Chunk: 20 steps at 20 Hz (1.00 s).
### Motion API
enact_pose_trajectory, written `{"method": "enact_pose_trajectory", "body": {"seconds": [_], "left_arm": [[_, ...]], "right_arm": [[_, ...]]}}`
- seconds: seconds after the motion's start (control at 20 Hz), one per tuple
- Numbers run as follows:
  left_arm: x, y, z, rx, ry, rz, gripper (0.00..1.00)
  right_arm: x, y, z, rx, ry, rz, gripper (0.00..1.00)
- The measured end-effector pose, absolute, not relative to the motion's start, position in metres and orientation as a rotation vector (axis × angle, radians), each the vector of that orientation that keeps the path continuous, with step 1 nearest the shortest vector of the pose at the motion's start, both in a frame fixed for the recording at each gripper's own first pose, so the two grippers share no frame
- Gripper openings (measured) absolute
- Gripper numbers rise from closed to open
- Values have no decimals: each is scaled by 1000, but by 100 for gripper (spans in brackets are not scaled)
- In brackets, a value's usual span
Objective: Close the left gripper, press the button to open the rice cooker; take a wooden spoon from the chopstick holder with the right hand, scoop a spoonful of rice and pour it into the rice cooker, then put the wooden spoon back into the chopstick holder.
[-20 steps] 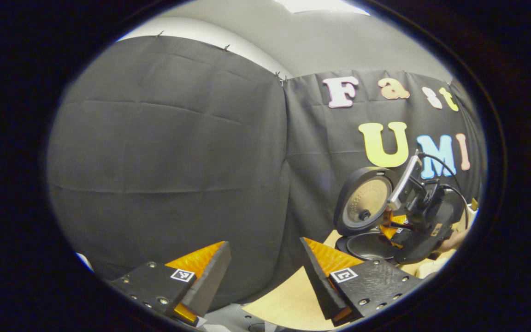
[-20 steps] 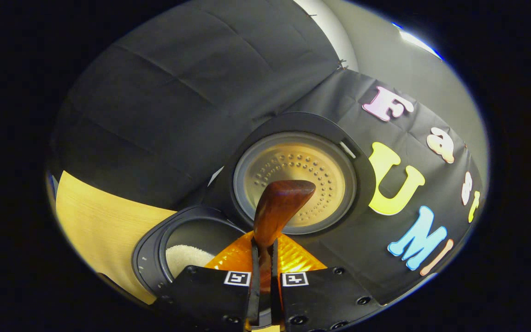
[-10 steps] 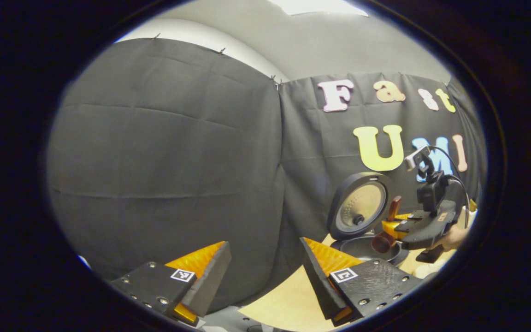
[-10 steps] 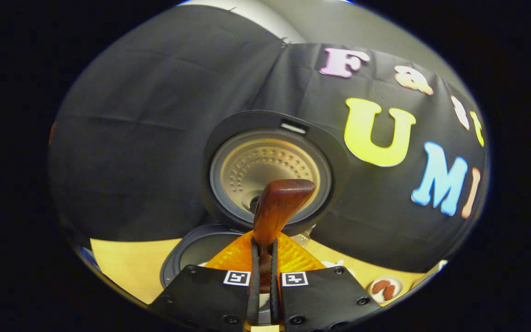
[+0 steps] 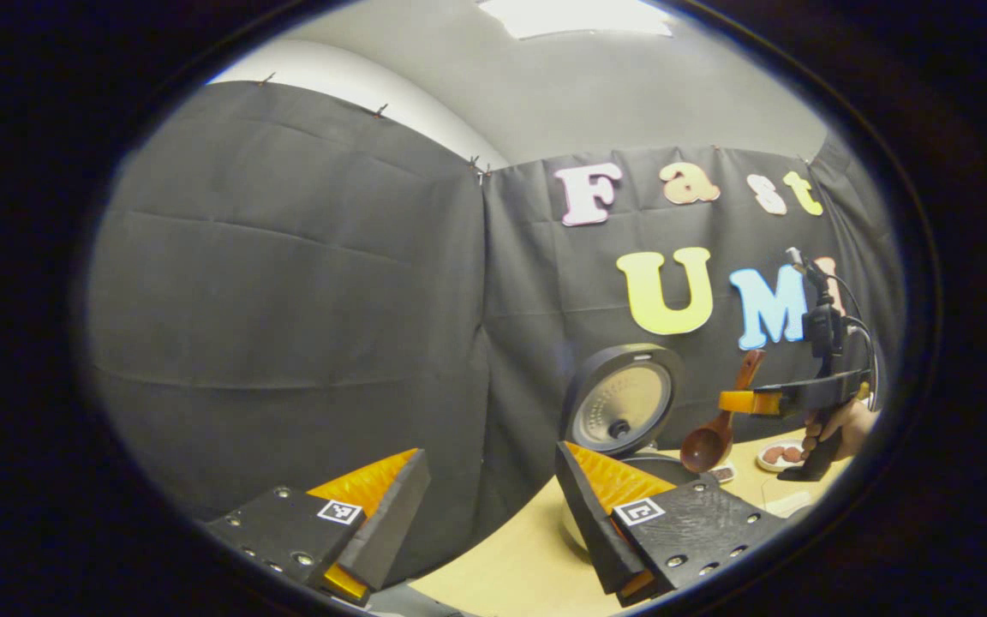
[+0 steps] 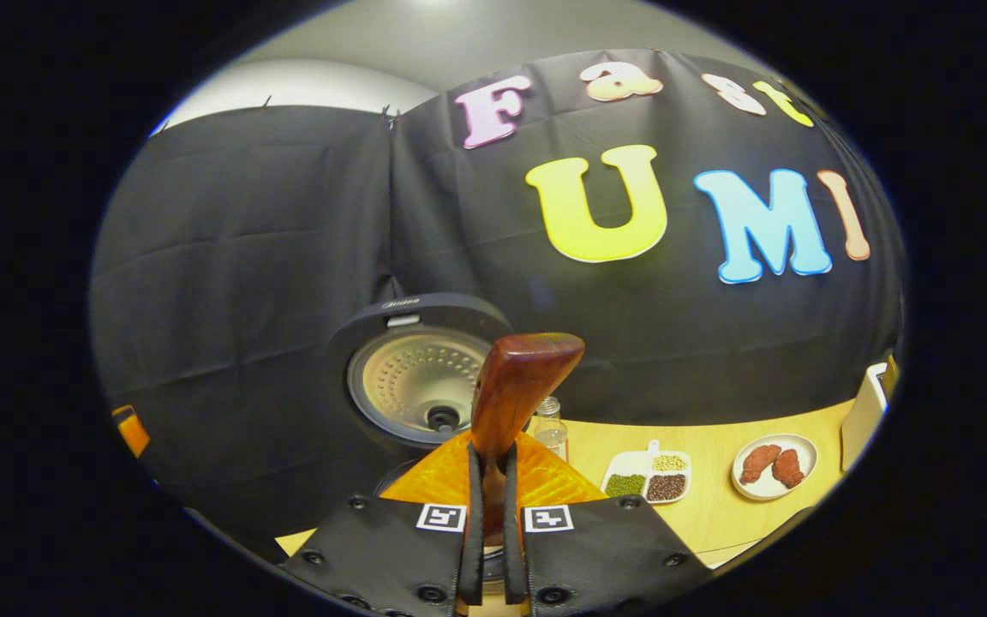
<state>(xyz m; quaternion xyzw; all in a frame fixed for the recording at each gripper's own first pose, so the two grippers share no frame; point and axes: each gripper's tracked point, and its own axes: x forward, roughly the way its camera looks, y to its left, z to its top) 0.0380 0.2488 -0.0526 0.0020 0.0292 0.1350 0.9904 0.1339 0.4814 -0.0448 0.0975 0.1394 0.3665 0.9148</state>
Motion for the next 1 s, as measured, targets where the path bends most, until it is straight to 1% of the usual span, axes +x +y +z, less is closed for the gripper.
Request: {"method": "enact_pose_trajectory", "body": {"seconds": [0.4, 0.45, 0.5, 0.55, 0.6, 0.65, 0.7, 0.8, 0.95, 1.0], "left_arm": [[54, 184, -31, -9, 19, 157, 87], [55, 176, -27, -8, 13, 143, 87], [56, 168, -25, -7, 8, 129, 87], [57, 159, -23, -7, 4, 115, 87], [57, 151, -19, -8, -1, 102, 87], [57, 144, -17, -7, -5, 91, 87], [57, 136, -16, -8, -8, 79, 87], [57, 122, -13, -11, -10, 56, 87], [58, 105, -8, -13, -15, 27, 87], [58, 98, -5, -13, -20, 17, 87]], "right_arm": [[156, 361, -26, 253, 260, 568, 11], [157, 347, -25, 259, 260, 541, 9], [159, 330, -24, 265, 258, 516, 11], [161, 314, -25, 271, 257, 490, 9], [162, 299, -26, 277, 258, 466, 11], [159, 283, -27, 282, 261, 442, 9], [159, 268, -28, 286, 264, 419, 11], [159, 237, -30, 294, 267, 370, 11], [160, 196, -32, 297, 270, 304, 11], [160, 183, -33, 296, 268, 286, 9]]}}
